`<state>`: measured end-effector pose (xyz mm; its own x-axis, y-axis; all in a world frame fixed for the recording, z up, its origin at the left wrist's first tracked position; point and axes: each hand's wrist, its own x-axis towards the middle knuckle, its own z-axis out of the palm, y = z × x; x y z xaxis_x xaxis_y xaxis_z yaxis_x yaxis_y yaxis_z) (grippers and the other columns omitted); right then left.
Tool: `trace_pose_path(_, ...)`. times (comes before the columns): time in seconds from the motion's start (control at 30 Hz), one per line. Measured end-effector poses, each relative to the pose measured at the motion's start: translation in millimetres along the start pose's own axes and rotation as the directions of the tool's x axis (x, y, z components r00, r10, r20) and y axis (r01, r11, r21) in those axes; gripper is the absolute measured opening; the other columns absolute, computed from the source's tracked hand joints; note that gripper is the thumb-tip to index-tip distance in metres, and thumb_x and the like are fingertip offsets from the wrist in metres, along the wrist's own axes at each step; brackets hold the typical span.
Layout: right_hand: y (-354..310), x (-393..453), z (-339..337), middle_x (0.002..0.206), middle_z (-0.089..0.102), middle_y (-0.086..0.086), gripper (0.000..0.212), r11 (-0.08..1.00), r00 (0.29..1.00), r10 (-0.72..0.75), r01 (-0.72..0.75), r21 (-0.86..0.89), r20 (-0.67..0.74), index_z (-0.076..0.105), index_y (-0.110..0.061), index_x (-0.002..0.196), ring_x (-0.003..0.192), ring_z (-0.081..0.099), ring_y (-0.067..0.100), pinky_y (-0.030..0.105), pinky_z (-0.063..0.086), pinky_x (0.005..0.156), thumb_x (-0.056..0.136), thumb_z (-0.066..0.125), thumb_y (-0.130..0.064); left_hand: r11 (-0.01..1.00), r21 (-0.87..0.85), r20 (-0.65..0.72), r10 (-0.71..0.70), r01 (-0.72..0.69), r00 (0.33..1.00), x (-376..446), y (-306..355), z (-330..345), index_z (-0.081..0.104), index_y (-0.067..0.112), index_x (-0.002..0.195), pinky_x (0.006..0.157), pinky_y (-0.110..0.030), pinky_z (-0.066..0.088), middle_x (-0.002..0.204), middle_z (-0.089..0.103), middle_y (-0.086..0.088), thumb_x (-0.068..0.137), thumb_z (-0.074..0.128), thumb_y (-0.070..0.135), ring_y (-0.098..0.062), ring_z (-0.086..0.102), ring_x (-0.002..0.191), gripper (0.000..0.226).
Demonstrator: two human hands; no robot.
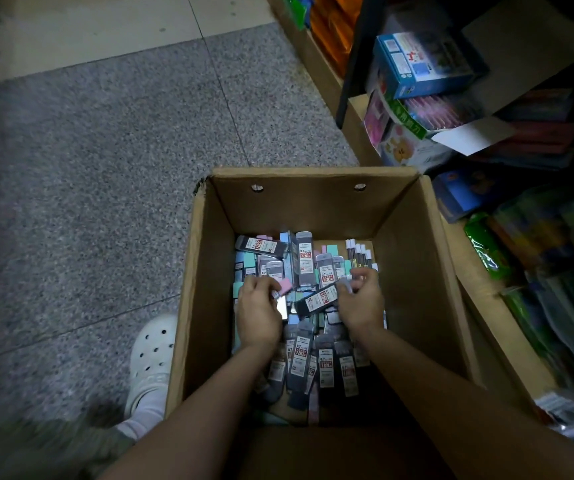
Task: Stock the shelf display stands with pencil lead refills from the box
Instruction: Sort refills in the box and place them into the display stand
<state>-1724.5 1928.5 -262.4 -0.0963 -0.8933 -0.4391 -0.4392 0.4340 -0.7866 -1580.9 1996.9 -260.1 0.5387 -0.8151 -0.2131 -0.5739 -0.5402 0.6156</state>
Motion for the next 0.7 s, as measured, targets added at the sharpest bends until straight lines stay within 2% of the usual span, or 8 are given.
trace_pose_path(0.07,2,6,1,0.105,0.066,0.014,0.027,0.996,0.997,0.068,-0.069,0.047,0.021,0.052,-0.011,0.117,0.093,0.067,0.03,0.044,0.057,0.079,0.093,0.064,-0.013,0.999,-0.034,-0.009,-0.024,0.024,1.0,5,0,2,0.06,0.009,0.105,0.091,-0.038,0.046,0.114,0.053,-0.009,0.083,0.055,-0.01,-0.025,0.052,0.106,0.03)
trace_pose_path(0.1,5,8,3,0.105,0.068,0.014,0.026,0.995,0.996,0.089,-0.09,0.051,0.027,0.055,-0.011,0.114,0.094,0.067,0.031,0.046,0.057,0.084,0.091,0.067,-0.014,0.998,-0.044,-0.011,-0.045,0.044,0.999,7,0,3,0.059,0.009,0.107,0.092,-0.036,0.045,0.114,0.054,-0.008,0.083,0.059,-0.008,-0.024,0.052,0.106,0.029)
trace_pose_path(0.2,11,6,6,0.1,0.071,0.015,0.017,0.991,0.993,0.099,-0.103,0.083,0.057,0.065,-0.01,0.104,0.089,0.069,0.029,0.046,0.058,0.082,0.089,0.07,-0.014,0.991,-0.042,-0.003,-0.126,0.126,0.992,9,0,5,0.055,0.011,0.114,0.092,-0.03,0.042,0.117,0.055,-0.008,0.085,0.066,0.003,-0.023,0.052,0.109,0.032)
trace_pose_path(0.37,5,-4,-9,0.096,0.071,0.011,0.012,0.988,0.995,0.084,-0.09,0.122,0.052,0.067,-0.01,0.102,0.086,0.07,0.025,0.046,0.059,0.08,0.091,0.067,-0.013,0.982,0.007,0.066,-0.191,0.191,0.979,3,8,4,0.051,0.011,0.121,0.087,-0.032,0.044,0.119,0.054,-0.013,0.089,0.066,0.013,-0.027,0.056,0.106,0.036)
trace_pose_path(0.5,-5,-25,-32,0.088,0.071,0.007,0.008,0.993,1.0,0.012,-0.011,0.116,-0.009,0.065,-0.021,0.088,0.08,0.069,0.024,0.04,0.058,0.077,0.09,0.067,-0.014,0.961,-0.09,0.212,-0.237,0.26,0.948,-7,17,-2,0.061,0.006,0.107,0.082,-0.035,0.053,0.101,0.065,-0.012,0.09,0.064,0.013,-0.027,0.064,0.092,0.018)
trace_pose_path(0.6,-21,-38,-53,0.084,0.069,0.006,0.007,0.989,0.999,-0.036,0.036,0.141,-0.007,0.066,-0.018,0.089,0.078,0.068,0.025,0.045,0.059,0.075,0.091,0.066,-0.011,0.951,-0.22,0.373,-0.125,0.219,0.919,-15,32,-20,0.062,0.003,0.095,0.074,-0.028,0.048,0.082,0.065,-0.008,0.091,0.065,0.013,-0.022,0.061,0.08,0.011)
trace_pose_path(0.67,-38,-46,-71,0.088,0.069,0.013,0.003,0.984,0.995,-0.1,0.099,0.149,-0.002,0.065,-0.013,0.092,0.078,0.069,0.028,0.049,0.06,0.072,0.092,0.065,-0.01,0.936,-0.33,0.445,0.04,0.123,0.895,-16,54,-43,0.062,-0.002,0.097,0.063,-0.018,0.044,0.069,0.064,0.005,0.094,0.061,0.013,-0.008,0.058,0.065,0.014)
trace_pose_path(0.7,-49,-50,-82,0.089,0.069,0.015,0.007,0.978,0.99,-0.142,0.141,0.155,-0.005,0.064,-0.016,0.09,0.076,0.07,0.025,0.046,0.06,0.067,0.092,0.064,-0.01,0.936,-0.351,0.462,0.138,0.038,0.876,-15,69,-56,0.06,-0.002,0.097,0.057,-0.012,0.042,0.062,0.062,0.012,0.096,0.058,0.01,-0.001,0.055,0.057,0.013)
